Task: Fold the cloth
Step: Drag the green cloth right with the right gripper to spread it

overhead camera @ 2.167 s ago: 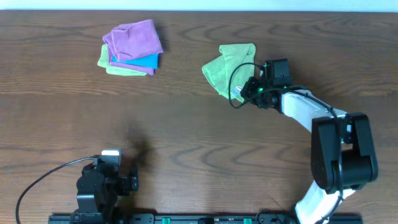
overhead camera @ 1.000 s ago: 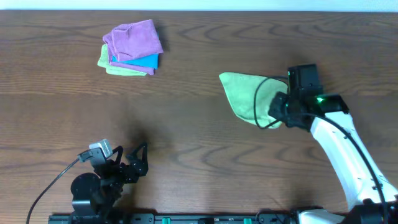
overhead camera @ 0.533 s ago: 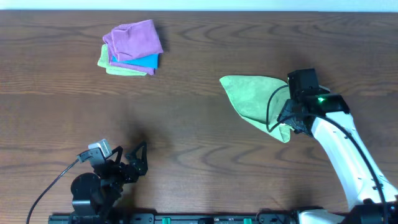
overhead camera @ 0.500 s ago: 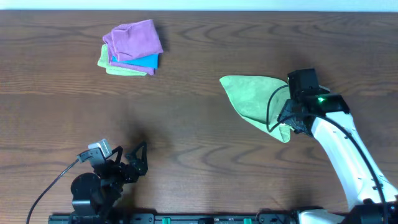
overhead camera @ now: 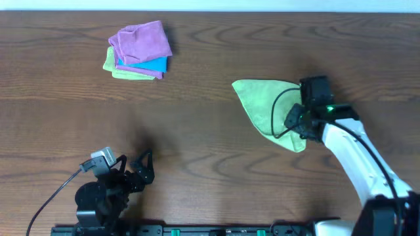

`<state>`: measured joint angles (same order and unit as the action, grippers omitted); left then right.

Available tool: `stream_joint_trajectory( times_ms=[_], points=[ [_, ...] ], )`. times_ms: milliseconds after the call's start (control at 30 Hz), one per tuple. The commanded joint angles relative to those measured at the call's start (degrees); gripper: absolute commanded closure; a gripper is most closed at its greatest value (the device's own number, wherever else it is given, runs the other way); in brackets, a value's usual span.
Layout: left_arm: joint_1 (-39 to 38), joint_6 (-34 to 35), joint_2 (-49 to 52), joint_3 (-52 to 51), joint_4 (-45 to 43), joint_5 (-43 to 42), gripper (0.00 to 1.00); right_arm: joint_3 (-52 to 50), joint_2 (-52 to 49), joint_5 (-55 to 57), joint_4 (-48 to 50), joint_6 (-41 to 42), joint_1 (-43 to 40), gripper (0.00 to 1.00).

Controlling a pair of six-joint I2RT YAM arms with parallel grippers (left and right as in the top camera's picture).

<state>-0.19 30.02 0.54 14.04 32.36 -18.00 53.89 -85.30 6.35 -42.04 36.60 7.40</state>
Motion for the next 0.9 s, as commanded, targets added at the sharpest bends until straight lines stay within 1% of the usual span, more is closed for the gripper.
stream_joint_trajectory(
  times_ms=[0,33,67,100,133,300,400,567,733,767,800,833,867],
  points=[
    [-0.22,0.59,-0.26,-0.11,0.02,0.37,0.05,-1.62,-1.97,-3.23,1.01,0.2,-0.35,0.69],
    [-0.24,1.57,-0.26,-0.11,0.13,0.35,0.05,-1.62,-2.29,-3.21,1.09,0.2,-0.37,0.76],
    [-0.22,3.1,-0.26,-0.11,0.2,0.31,0.05,-1.62,-2.62,-3.15,1.27,0.0,-0.37,0.88],
    [-0.22,3.96,-0.2,-0.11,0.09,-0.11,0.05,-1.62,-2.69,-3.15,1.66,-0.35,-0.37,0.96],
    [-0.24,4.35,0.02,-0.11,-0.48,-1.55,0.05,-1.55,-2.67,-3.04,2.25,-1.03,-0.37,0.99],
    [-0.24,4.39,5.33,-0.09,-3.74,-8.33,0.05,1.25,-1.51,3.02,1.6,-2.51,-0.37,0.99],
    [-0.24,4.76,12.26,-0.07,-7.5,-10.51,0.05,4.98,-0.04,7.8,-0.76,-2.89,-0.48,0.99],
    [-0.28,4.79,25.16,-0.04,-16.02,-15.43,0.05,10.23,1.44,18.29,-6.69,-2.84,-1.88,0.99],
    [-0.28,4.81,36.04,-0.04,-25.79,-19.96,0.05,11.13,1.44,26.93,-12.87,-2.36,-5.14,0.99],
    [-0.28,4.87,37.7,-0.04,-27.71,-20.7,0.05,11.13,1.44,28.76,-14.45,-1.57,-5.97,0.97],
    [-0.28,4.9,39.01,-0.04,-29.24,-21.05,0.05,11.13,1.44,30.38,-15.96,-0.81,-6.86,0.92],
    [-0.28,4.92,40.59,-0.04,-31.12,-21.07,0.04,11.13,1.44,31.82,-17.68,-0.2,-8.15,0.76],
    [-0.28,4.92,41.42,-0.02,-32.02,-21.05,0.04,11.13,1.44,32.06,-18.53,-0.22,-9.07,0.53]
  ],
)
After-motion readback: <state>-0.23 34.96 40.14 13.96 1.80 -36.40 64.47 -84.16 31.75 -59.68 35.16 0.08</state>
